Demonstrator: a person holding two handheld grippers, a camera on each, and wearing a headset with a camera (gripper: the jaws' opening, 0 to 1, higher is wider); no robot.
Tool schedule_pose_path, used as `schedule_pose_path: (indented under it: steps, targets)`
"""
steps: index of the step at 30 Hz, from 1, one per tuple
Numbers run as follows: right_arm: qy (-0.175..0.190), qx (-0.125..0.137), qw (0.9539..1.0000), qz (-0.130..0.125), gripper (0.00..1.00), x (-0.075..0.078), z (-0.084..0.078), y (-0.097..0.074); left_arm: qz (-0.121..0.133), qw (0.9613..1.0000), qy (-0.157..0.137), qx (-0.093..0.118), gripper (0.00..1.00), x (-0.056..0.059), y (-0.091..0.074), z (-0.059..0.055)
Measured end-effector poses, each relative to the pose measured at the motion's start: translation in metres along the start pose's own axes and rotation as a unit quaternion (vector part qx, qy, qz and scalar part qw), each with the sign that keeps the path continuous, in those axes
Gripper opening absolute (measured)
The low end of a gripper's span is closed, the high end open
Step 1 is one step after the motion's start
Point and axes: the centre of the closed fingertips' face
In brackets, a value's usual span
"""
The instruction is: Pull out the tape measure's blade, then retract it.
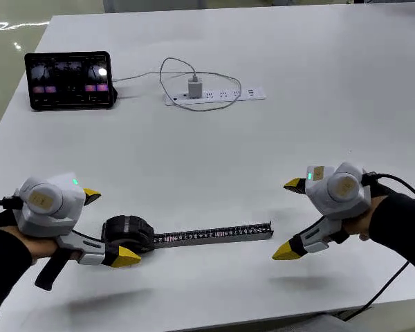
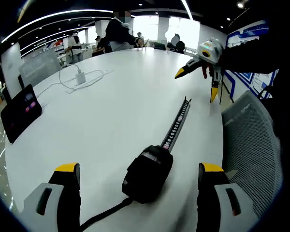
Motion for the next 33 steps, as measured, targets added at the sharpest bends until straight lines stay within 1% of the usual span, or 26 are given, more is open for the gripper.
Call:
schedule_pose_path:
  steps: [1,2,5,8,9,12,13,14,16,17,18,19,21,24,27,29,30,32,33]
  targets:
    - [0.006,0.001,1.0,0.0,0.95,0.0,-0.001,-0.002,0.003,1.0,-0.009,-0.001,0.99,-0.001,-0.001,-0.003]
    - [0.021,0.006,0.9998,-0.002,0.95,0.001,-0.003,-0.004,0.002,0.9999,-0.015,-0.003,0.99,-0.001,-0.002,-0.007]
    - [0.049,0.025,0.9984,-0.013,0.98,0.004,-0.006,-0.01,0.012,0.9996,-0.027,-0.001,0.99,-0.001,-0.005,-0.015]
    - [0.058,0.034,0.9976,-0.016,0.99,0.007,-0.012,-0.016,0.023,0.9992,-0.031,0.014,0.99,-0.002,-0.01,-0.015]
    - [0.061,0.034,0.9974,-0.018,0.99,0.007,-0.014,-0.017,0.028,0.9991,-0.03,0.014,0.99,-0.003,-0.012,-0.016]
    - [0.07,0.036,0.9965,-0.026,0.99,0.003,-0.02,-0.023,0.04,0.9983,-0.039,0.015,0.99,-0.007,-0.016,-0.019]
    - [0.066,0.036,0.9961,-0.047,0.99,0.007,-0.023,-0.027,0.043,0.9977,-0.049,0.019,0.99,-0.009,-0.018,-0.02]
    - [0.065,0.037,0.9958,-0.054,0.99,0.008,-0.024,-0.029,0.045,0.997,-0.058,0.023,0.99,-0.01,-0.019,-0.02]
    - [0.077,0.047,0.9943,-0.057,0.99,0.008,-0.027,-0.035,0.066,0.9951,-0.069,0.027,0.99,-0.016,-0.022,-0.025]
    - [0.081,0.053,0.9935,-0.06,0.99,0.009,-0.029,-0.039,0.072,0.9947,-0.07,0.024,0.99,-0.016,-0.024,-0.03]
    - [0.084,0.058,0.9928,-0.063,0.99,0.008,-0.031,-0.042,0.076,0.9939,-0.076,0.025,0.99,-0.016,-0.026,-0.032]
    - [0.087,0.06,0.9922,-0.066,0.99,0.009,-0.033,-0.043,0.078,0.993,-0.083,0.03,0.99,-0.016,-0.027,-0.032]
    - [0.093,0.062,0.991,-0.073,0.99,0.01,-0.04,-0.049,0.085,0.9921,-0.085,0.034,0.99,-0.014,-0.031,-0.035]
    - [0.104,0.066,0.9889,-0.083,0.99,0.009,-0.048,-0.057,0.089,0.9914,-0.087,0.04,0.99,-0.009,-0.037,-0.037]
    - [0.12,0.077,0.9856,-0.09,0.99,0.006,-0.053,-0.067,0.085,0.9916,-0.085,0.046,0.99,-0.002,-0.042,-0.039]
    - [0.121,0.084,0.9838,-0.103,0.99,0.006,-0.056,-0.073,0.08,0.9916,-0.088,0.051,0.99,0.003,-0.045,-0.04]
    - [0.125,0.09,0.9828,-0.102,0.99,0.003,-0.056,-0.075,0.08,0.9916,-0.089,0.05,0.99,0.005,-0.047,-0.042]
    - [0.127,0.091,0.9821,-0.105,0.99,0.0,-0.059,-0.077,0.082,0.9918,-0.087,0.046,0.99,0.007,-0.051,-0.045]
    - [0.124,0.09,0.9814,-0.116,0.99,-0.001,-0.059,-0.078,0.085,0.9916,-0.086,0.046,0.99,0.008,-0.053,-0.047]
Point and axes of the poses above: the centre of the closed fingertips' face, and the gripper's own axes: y roughly forward along the fingers, x roughly to its right, z roughly out of its top, and after that the axes turned 11 degrees about y, right-handed
